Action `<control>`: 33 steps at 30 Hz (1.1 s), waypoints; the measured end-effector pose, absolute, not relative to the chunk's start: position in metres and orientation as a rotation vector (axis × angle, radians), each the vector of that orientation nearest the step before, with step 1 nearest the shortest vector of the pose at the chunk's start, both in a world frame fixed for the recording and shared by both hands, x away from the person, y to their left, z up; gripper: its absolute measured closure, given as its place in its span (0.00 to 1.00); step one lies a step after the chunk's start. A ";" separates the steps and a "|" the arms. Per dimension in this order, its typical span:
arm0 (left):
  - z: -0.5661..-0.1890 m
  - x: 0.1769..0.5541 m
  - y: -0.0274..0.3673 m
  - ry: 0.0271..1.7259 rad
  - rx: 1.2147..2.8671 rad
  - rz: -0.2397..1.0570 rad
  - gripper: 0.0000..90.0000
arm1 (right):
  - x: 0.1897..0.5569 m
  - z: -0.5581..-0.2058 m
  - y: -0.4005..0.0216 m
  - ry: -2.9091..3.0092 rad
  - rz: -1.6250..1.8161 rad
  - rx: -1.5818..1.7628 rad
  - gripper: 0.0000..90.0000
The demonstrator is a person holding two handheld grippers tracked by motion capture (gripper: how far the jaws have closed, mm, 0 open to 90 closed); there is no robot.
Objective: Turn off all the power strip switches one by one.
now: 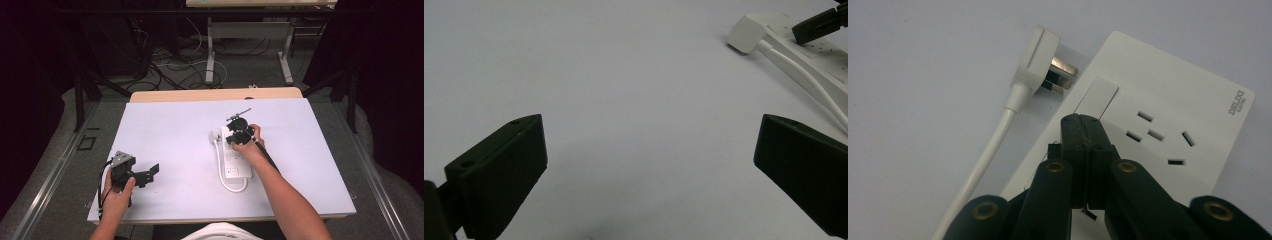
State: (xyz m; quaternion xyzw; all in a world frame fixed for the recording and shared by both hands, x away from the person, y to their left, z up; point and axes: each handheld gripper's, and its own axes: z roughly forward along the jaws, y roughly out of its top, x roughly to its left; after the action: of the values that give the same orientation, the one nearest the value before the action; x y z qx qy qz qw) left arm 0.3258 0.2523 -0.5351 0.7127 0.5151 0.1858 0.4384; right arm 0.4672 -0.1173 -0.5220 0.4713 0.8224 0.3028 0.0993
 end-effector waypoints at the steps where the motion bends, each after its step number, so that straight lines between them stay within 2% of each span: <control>1: -0.535 0.326 0.252 1.280 1.768 0.463 0.01 | 0.468 -0.521 -0.118 2.442 0.880 1.393 1.00; 33: -0.536 0.326 0.252 1.286 1.768 0.459 0.01 | 0.481 -0.508 -0.119 2.419 0.860 1.385 1.00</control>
State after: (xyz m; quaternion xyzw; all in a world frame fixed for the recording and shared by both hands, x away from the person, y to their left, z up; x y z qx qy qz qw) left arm 0.3263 0.2522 -0.5355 0.7113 0.5175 0.1845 0.4385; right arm 0.4812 -0.1188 -0.5078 0.4719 0.8240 0.2929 0.1119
